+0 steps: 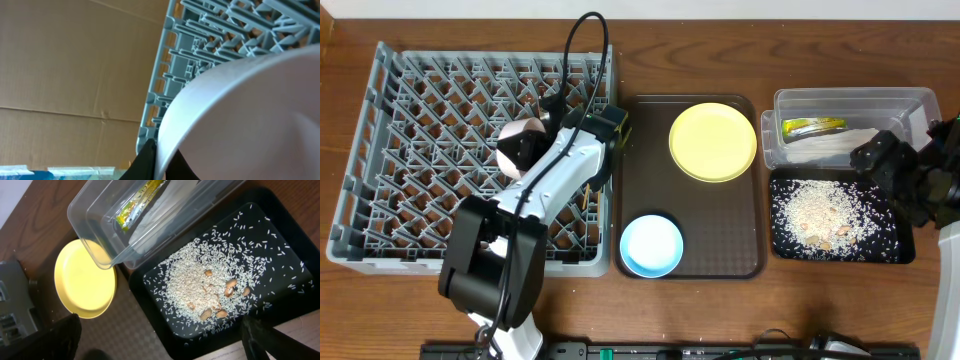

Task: Sort waste into correct bins and load items into the dishwasher
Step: 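Lift the white bowl and set it upright in the dish rack, then reach the left gripper to the light-blue bowl and grasp its rim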

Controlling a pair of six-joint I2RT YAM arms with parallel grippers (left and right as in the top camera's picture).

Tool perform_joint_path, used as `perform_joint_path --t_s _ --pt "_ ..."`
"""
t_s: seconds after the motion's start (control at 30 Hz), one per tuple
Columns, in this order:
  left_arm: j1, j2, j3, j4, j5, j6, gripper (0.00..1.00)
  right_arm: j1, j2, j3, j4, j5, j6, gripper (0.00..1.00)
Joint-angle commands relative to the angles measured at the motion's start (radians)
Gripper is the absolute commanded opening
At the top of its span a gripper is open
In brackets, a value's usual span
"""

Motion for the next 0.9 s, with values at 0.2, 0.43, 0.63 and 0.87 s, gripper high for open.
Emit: perform_joint_path --t_s 0.2,0.43,0.63,0.87 --pt "-0.062 0.008 0.000 0.012 0.383 -0.024 0.16 -0.012 -0.013 -0.001 -0.002 -0.002 0.010 0.99" --pt "-0.093 -0.042 0.000 0.024 0.558 -0.024 0.34 -0.012 -0.013 -0.001 -0.002 -0.002 0.010 0.99" --pt "-0.099 -0.104 0.001 0.068 0.760 0.006 0.47 -0.012 -0.013 -0.001 -0.002 -0.002 0.010 0.99" --pt "-0.099 -0.243 0.110 0.131 0.938 0.110 0.58 -0.012 -0.013 -0.001 -0.002 -0.002 0.010 0.99"
